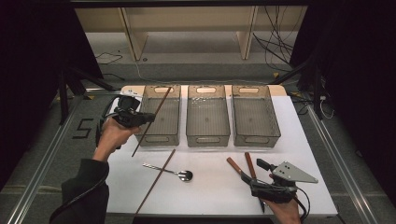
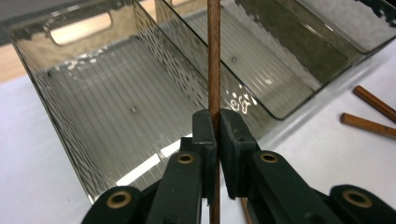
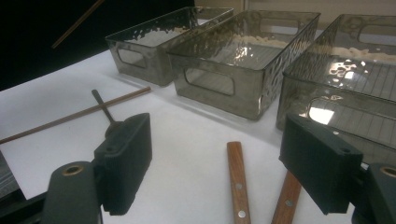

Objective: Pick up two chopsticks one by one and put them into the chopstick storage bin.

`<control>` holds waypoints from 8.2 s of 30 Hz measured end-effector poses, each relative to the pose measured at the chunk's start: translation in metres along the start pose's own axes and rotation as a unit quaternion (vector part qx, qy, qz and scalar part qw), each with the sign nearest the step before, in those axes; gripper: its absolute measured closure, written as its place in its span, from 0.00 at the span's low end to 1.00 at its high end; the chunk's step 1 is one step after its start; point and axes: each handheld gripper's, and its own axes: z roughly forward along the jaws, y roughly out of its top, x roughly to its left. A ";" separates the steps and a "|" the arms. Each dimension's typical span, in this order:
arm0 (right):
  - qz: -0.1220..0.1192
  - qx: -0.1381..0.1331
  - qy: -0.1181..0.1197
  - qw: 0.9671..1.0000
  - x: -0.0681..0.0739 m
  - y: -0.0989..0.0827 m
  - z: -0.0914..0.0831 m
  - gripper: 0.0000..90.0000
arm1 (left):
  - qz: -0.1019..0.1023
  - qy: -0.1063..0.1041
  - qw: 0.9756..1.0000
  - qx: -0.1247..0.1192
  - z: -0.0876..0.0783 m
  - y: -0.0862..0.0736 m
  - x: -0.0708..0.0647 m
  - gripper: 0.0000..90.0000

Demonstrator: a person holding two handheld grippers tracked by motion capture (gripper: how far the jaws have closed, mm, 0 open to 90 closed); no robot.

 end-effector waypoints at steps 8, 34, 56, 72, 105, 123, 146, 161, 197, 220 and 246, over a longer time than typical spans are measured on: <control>0.001 0.001 0.002 1.000 0.000 0.000 0.000 0.28 | 0.015 0.006 1.000 -0.008 0.004 0.020 0.004 0.94; 0.001 0.003 0.007 1.000 -0.001 -0.001 0.001 0.29 | 0.023 0.031 0.998 -0.044 0.034 0.048 0.024 0.94; 0.001 0.004 0.011 1.000 0.000 -0.001 0.001 0.28 | 0.015 0.068 0.996 -0.049 0.067 0.021 0.049 0.94; 0.000 0.006 0.011 1.000 0.000 -0.001 0.002 0.28 | 0.003 0.079 0.997 -0.018 0.077 0.009 0.056 0.92; 0.002 0.005 0.005 1.000 -0.001 -0.001 0.001 0.28 | -0.060 0.036 0.997 0.031 0.027 -0.041 0.003 0.18; 0.000 0.006 0.006 1.000 0.000 -0.001 0.000 0.28 | -0.042 0.037 0.993 0.104 0.032 -0.074 -0.033 0.17; -0.006 0.007 0.005 1.000 0.002 -0.001 0.000 0.28 | -0.017 0.016 0.977 0.211 0.039 -0.111 -0.052 0.29; -0.009 0.007 0.007 1.000 0.003 0.000 0.002 0.28 | 0.006 0.000 0.971 0.239 0.046 -0.122 -0.065 0.58; -0.011 0.009 0.005 1.000 0.003 0.000 0.001 0.28 | 0.045 0.019 0.966 0.254 0.056 -0.128 -0.072 0.93; -0.010 0.009 0.006 1.000 0.003 0.000 0.001 0.28 | 0.067 0.004 0.976 0.207 0.042 -0.122 -0.065 0.94; -0.010 0.009 0.006 1.000 0.003 -0.001 0.001 0.28 | 0.064 -0.011 0.986 0.151 0.022 -0.105 -0.062 0.94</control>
